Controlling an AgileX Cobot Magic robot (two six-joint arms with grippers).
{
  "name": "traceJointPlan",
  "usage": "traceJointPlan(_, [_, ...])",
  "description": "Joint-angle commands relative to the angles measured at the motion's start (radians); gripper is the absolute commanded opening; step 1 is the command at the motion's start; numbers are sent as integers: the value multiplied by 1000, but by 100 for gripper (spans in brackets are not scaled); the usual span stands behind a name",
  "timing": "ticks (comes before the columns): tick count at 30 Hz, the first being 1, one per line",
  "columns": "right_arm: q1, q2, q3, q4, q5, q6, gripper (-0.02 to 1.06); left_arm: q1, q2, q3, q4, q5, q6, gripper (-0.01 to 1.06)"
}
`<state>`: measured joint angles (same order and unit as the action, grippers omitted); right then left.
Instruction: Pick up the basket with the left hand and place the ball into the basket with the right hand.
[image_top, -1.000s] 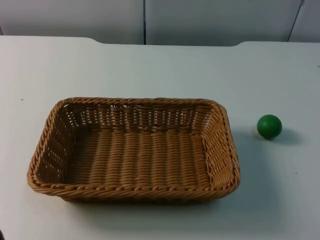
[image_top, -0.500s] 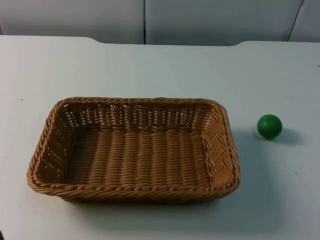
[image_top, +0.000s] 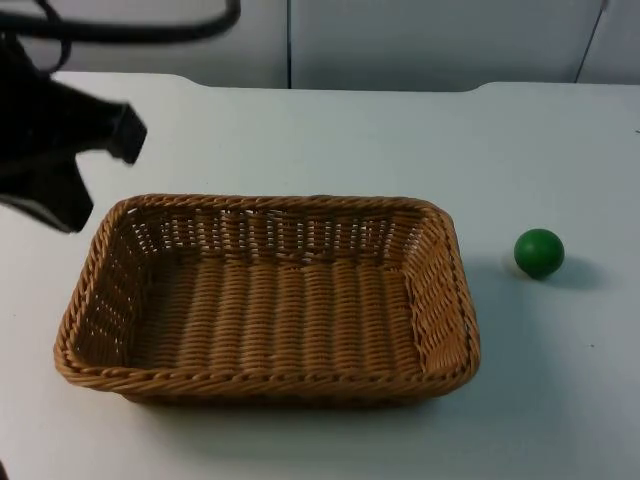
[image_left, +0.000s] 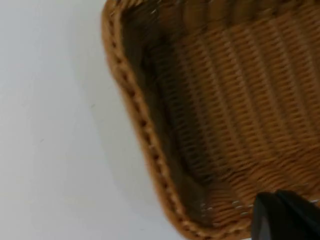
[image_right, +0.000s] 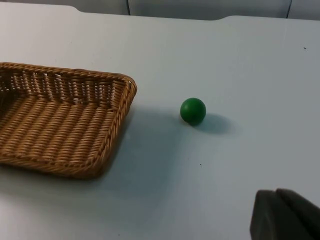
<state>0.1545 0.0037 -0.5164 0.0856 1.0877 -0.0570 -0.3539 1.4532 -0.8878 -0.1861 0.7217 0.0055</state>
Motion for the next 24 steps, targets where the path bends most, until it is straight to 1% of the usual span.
traceJointPlan(1, [-3,-4,5,-1,-9,2,0,-9,52,-6,101,26,-50,0])
traceJointPlan(3, [-3,-4,5,-1,-9,2,0,-9,76,-6,111,30,-50,0])
traceJointPlan(5, [-3,-4,5,-1,-9,2,0,-9,115,-6,118,14,-50,2])
traceJointPlan(6, [-3,-4,5,-1,-9,2,0,-9,133,-6,118,-1,-50,5])
traceJointPlan(8, [-3,-4,5,-1,-9,2,0,-9,158,-6,102,-45,-50,18])
traceJointPlan(9, [-3,-4,5,-1,-9,2,0,-9,158,-6,102,-45,-50,18])
traceJointPlan(12, [-3,-4,5,-1,-9,2,0,-9,191,-6,79,-141,-66,50])
traceJointPlan(13, [-3,-4,5,-1,-9,2,0,-9,201,-6,79,-171,-78,58])
traceJointPlan(14, [-3,-4,5,-1,-9,2,0,-9,201,-6,79,-171,-78,58])
traceJointPlan(15, [-3,-4,5,-1,-9,2,0,-9,213,-6,81,-194,-92,65])
traceJointPlan(18, [-3,-4,5,-1,-9,2,0,-9,246,-6,101,-245,-96,65])
traceJointPlan(20, [-3,-4,5,-1,-9,2,0,-9,256,-6,111,-258,-96,65])
traceJointPlan(22, [-3,-4,5,-1,-9,2,0,-7,284,-6,132,-302,-98,65])
traceJointPlan(23, [-3,-4,5,-1,-9,2,0,-7,297,-6,160,-319,-125,65])
traceJointPlan(24, [-3,-4,5,-1,-9,2,0,-7,297,-6,160,-319,-125,65])
